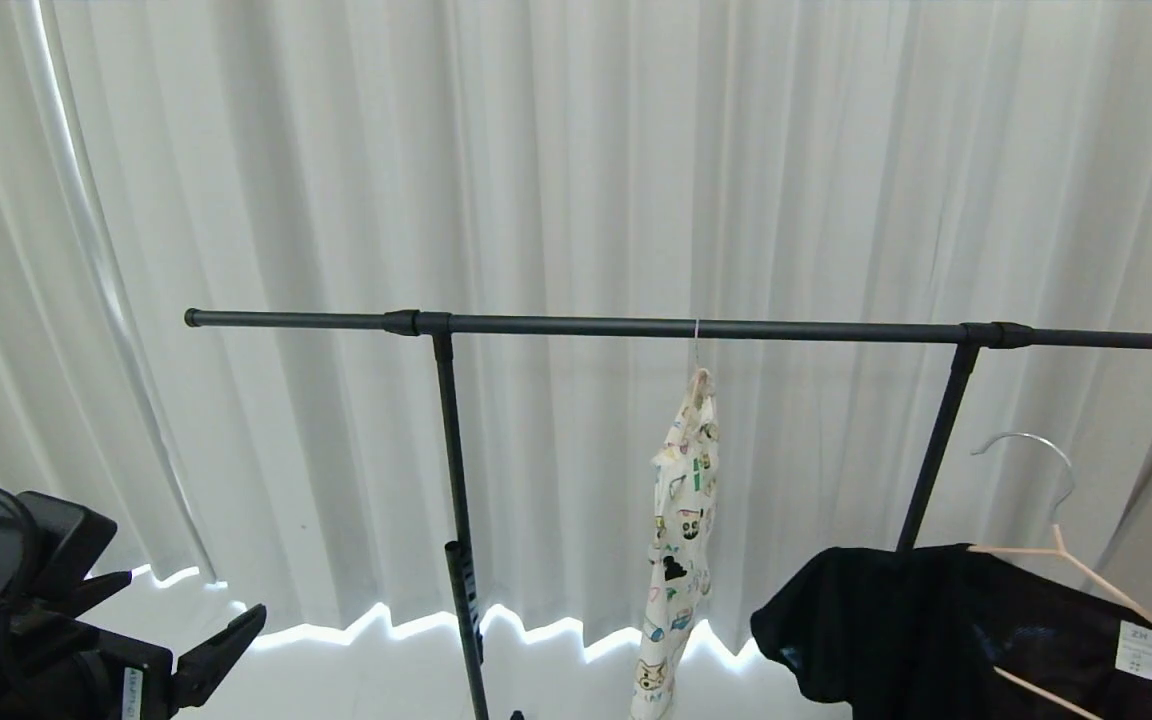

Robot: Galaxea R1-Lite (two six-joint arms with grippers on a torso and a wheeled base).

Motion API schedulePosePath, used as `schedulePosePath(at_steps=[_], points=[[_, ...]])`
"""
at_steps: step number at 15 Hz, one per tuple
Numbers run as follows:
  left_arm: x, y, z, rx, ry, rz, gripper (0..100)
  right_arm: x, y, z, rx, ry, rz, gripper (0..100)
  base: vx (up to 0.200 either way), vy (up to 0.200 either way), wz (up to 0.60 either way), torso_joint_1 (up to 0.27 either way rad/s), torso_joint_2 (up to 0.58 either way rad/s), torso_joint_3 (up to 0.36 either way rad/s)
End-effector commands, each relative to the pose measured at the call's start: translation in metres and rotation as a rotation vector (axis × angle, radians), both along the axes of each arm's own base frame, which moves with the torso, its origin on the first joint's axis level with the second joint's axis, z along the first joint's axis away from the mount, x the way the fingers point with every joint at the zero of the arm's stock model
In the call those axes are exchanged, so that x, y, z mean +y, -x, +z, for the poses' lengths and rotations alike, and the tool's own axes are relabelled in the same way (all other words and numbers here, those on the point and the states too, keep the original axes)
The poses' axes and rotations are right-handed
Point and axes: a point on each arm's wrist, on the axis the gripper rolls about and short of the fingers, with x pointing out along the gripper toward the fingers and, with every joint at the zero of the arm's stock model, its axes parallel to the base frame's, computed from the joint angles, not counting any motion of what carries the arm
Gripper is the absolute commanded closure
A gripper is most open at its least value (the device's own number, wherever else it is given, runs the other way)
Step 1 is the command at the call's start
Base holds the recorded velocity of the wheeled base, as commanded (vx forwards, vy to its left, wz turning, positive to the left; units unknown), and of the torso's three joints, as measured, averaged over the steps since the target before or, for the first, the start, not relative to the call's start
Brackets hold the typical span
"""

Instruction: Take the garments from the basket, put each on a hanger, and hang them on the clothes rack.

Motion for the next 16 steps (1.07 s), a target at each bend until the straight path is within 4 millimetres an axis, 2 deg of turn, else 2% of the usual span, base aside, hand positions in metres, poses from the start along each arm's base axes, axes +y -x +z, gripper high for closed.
schedulePosePath(at_steps=[1,3,7,9,10,16], points=[[0.000,-0.001,-0.001,0.007,-0.006,0.007,0,-0.008,-0.006,0.004,0.003,0.025,-0.132,100,0.000,0.000,0.00,0.000,0.00,0.000],[0.000,0.000,0.000,0.000,-0.007,0.011,0,-0.009,-0.019,0.008,-0.006,-0.042,-0.255,100,0.000,0.000,0.00,0.000,0.00,0.000],[0.000,0.001,0.001,-0.007,-0.006,0.005,0,-0.003,-0.062,0.031,-0.135,-0.125,-0.277,100,0.000,0.000,0.00,0.000,0.00,0.000],[-0.001,0.003,0.003,-0.024,-0.003,-0.006,0,0.000,-0.078,0.036,-0.162,-0.110,-0.288,100,0.000,0.000,0.00,0.000,0.00,0.000],[-0.002,0.005,0.005,-0.039,-0.001,-0.011,0,0.004,-0.086,0.037,-0.189,-0.129,-0.276,100,0.200,0.000,0.00,0.007,0.00,-0.002],[-0.002,0.005,0.005,-0.039,-0.003,-0.015,0,0.017,-0.098,0.036,-0.236,-0.149,-0.215,100,0.200,0.000,0.00,0.002,0.00,0.003]])
